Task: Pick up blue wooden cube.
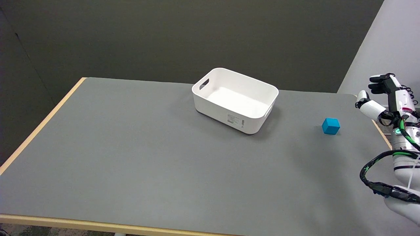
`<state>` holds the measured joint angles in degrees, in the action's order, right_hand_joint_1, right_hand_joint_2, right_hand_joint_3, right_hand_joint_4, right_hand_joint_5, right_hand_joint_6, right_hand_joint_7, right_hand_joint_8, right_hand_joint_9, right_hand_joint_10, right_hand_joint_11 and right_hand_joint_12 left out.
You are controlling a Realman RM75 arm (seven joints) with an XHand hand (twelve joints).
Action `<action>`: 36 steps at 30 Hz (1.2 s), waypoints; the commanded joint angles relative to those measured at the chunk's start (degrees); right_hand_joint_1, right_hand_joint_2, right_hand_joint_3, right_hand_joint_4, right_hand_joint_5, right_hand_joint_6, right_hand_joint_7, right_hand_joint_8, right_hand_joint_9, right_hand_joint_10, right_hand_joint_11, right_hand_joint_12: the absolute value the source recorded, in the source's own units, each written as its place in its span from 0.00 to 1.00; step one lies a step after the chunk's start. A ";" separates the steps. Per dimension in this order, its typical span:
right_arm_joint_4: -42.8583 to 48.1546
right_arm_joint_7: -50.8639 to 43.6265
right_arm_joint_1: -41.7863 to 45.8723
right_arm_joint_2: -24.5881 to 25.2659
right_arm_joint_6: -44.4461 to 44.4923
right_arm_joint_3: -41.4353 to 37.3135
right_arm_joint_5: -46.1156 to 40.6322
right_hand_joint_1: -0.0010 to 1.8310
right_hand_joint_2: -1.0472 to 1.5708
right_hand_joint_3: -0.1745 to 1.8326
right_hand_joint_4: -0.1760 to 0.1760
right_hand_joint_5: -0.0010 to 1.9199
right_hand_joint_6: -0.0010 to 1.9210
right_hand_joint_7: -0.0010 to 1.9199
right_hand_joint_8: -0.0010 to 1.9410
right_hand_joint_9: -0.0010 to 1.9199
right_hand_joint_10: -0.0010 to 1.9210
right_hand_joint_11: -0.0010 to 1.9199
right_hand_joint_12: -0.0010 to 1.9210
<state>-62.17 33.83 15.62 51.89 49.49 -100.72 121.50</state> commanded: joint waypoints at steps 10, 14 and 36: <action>-22.47 -21.47 8.50 26.11 -10.26 1.57 -0.82 0.24 0.64 0.55 0.36 0.06 0.19 0.09 0.21 0.06 0.37 0.00 0.53; -21.44 -28.08 7.70 28.95 -8.00 3.50 -5.98 0.24 0.62 0.55 0.31 0.03 0.14 0.03 0.12 0.01 0.24 0.00 0.50; -15.20 -45.56 -1.96 18.96 -0.15 11.32 -19.20 0.27 0.63 0.52 0.21 0.00 0.07 0.00 0.03 0.00 0.07 0.00 0.29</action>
<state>-79.89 -0.17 20.54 74.48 49.15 -92.80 108.22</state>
